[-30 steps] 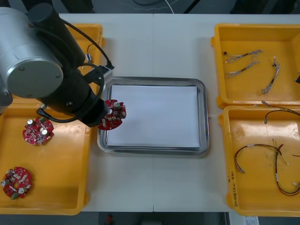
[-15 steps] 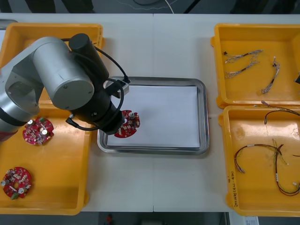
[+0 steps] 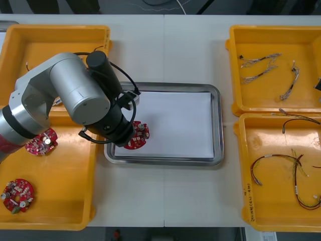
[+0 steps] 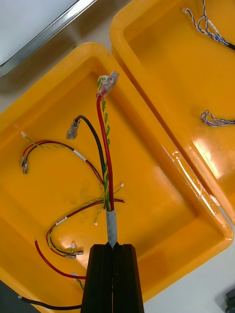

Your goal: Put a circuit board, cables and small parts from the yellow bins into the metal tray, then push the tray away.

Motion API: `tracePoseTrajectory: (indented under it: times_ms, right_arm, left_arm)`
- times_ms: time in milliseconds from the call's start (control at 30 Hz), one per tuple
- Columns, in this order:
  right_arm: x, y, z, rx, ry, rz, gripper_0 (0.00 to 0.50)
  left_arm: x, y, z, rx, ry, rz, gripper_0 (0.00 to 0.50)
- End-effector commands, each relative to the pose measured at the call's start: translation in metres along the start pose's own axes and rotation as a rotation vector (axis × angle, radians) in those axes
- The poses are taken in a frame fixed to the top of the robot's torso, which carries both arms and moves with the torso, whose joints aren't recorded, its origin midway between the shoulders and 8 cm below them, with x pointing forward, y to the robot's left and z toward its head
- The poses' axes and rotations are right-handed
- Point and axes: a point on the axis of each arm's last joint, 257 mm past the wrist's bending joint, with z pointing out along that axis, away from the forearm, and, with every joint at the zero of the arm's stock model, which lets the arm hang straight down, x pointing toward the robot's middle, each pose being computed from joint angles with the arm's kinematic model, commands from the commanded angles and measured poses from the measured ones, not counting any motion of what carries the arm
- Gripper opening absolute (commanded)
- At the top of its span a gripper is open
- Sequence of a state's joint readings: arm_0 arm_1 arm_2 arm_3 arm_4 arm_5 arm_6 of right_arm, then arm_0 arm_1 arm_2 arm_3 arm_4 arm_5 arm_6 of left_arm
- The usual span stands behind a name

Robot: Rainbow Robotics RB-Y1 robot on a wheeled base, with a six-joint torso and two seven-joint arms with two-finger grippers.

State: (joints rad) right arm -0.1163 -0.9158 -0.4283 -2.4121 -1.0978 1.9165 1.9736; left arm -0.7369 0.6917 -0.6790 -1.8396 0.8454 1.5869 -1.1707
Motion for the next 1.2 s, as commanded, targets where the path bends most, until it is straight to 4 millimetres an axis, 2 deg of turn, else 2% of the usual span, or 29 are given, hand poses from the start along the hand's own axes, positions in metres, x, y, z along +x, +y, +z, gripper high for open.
tracePoseTrajectory:
  times_ms: [33, 300, 600, 667, 700, 733, 767, 1067, 1200]
  right_arm:
    - [-0.012, 0.007, -0.003, -0.003, -0.022, 0.0, 0.0]
    - [-0.012, 0.008, -0.003, -0.008, -0.025, -0.005, 0.0]
    - [-0.015, 0.01, -0.004, -0.006, -0.031, -0.012, 0.0]
    - [-0.015, 0.01, -0.004, -0.007, -0.03, -0.013, 0.0]
    - [-0.015, 0.01, -0.004, -0.006, -0.031, -0.015, 0.0]
    - [-0.014, 0.01, -0.004, -0.005, -0.03, -0.016, 0.0]
    - [-0.015, 0.01, -0.004, -0.006, -0.03, -0.016, 0.0]
    - [-0.016, 0.011, -0.005, -0.004, -0.033, -0.018, 0.0]
    - [-0.019, 0.011, -0.006, -0.003, -0.04, -0.024, 0.0]
  left_arm:
    - [-0.02, -0.005, -0.005, -0.008, -0.041, -0.016, 0.0]
    - [-0.02, -0.005, 0.003, -0.022, -0.046, -0.008, 0.003]
    - [-0.014, -0.002, 0.004, -0.026, -0.027, -0.017, 0.013]
    - [-0.013, -0.002, 0.004, -0.024, -0.023, -0.019, 0.171]
    - [-0.012, -0.001, 0.004, -0.024, -0.02, -0.021, 0.341]
    - [-0.011, 0.0, 0.004, -0.024, -0.016, -0.022, 0.468]
    - [-0.01, 0.0, 0.003, -0.023, -0.014, -0.021, 0.5]
    - [-0.007, 0.001, -0.001, -0.01, -0.001, -0.033, 0.5]
    - [-0.008, 0.005, -0.02, -0.013, 0.0, -0.046, 0.5]
